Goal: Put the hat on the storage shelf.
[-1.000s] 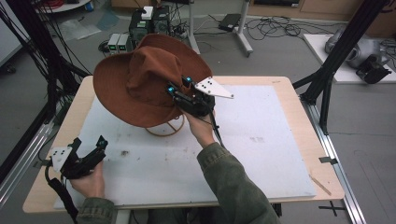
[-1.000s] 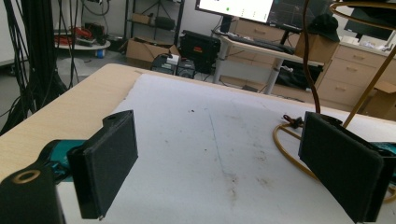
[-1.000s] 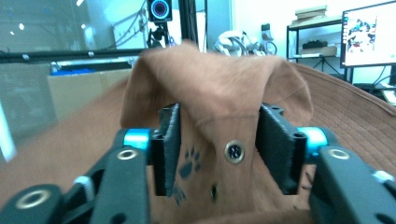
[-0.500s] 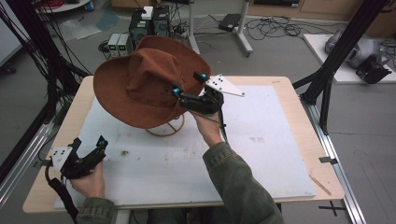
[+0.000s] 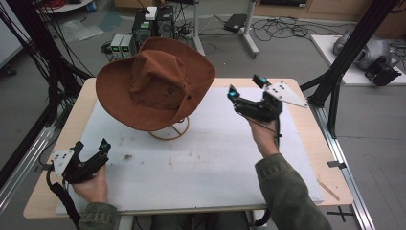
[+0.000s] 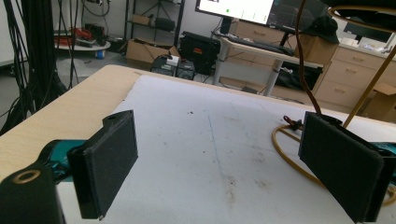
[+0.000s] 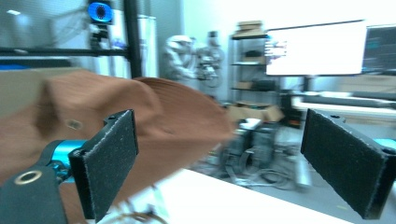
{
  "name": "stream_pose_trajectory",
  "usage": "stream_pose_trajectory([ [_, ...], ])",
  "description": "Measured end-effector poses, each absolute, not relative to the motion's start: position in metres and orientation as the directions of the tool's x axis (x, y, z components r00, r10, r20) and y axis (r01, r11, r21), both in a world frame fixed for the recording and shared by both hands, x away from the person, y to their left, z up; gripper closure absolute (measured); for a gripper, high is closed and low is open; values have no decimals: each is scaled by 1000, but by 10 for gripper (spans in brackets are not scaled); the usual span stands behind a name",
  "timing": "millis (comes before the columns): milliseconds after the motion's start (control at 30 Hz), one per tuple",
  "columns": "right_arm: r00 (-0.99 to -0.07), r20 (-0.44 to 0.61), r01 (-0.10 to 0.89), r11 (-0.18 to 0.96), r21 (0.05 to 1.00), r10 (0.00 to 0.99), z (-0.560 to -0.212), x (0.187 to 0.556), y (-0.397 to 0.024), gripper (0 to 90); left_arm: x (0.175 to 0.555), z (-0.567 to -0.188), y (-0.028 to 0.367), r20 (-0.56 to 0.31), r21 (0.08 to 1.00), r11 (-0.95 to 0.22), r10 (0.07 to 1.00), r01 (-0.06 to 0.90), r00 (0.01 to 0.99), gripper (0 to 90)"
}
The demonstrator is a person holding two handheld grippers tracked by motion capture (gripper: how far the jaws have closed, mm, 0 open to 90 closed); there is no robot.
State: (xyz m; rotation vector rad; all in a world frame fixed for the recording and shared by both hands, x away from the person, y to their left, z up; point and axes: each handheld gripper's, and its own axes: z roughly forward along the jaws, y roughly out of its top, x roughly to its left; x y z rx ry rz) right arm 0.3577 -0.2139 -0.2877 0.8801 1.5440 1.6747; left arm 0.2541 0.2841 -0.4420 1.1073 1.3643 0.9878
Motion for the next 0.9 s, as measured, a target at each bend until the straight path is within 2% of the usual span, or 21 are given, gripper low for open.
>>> stream_pose_trajectory([
  [67,-522,29,-38,-57,998,852,-288,355,-221,104,254,-441,284,-227,970,226,974,85,3,119],
  [133,-452,3,-58,-32,998,892,-288,340,-251,104,254,-441,284,-230,970,229,973,85,1,119],
  [200,-442,7,-59,-36,998,897,-288,337,-257,104,253,-441,285,-229,970,228,973,85,1,120],
  [300,-377,24,-72,-55,996,926,-291,321,-281,105,252,-441,284,-227,971,226,974,81,-1,119],
  [467,-178,-5,-62,-6,998,984,-309,301,-301,105,252,-441,284,-226,971,225,974,81,-4,119],
  [533,-133,-27,-62,19,998,991,-321,295,-305,105,252,-441,284,-225,971,224,974,81,-8,120],
  [700,-112,10,11,-9,1000,994,-358,292,-312,105,252,-441,284,-219,972,219,976,82,-11,119],
  [900,-87,46,51,-42,998,995,-398,287,-314,105,252,-441,284,-214,974,215,977,77,-17,120],
])
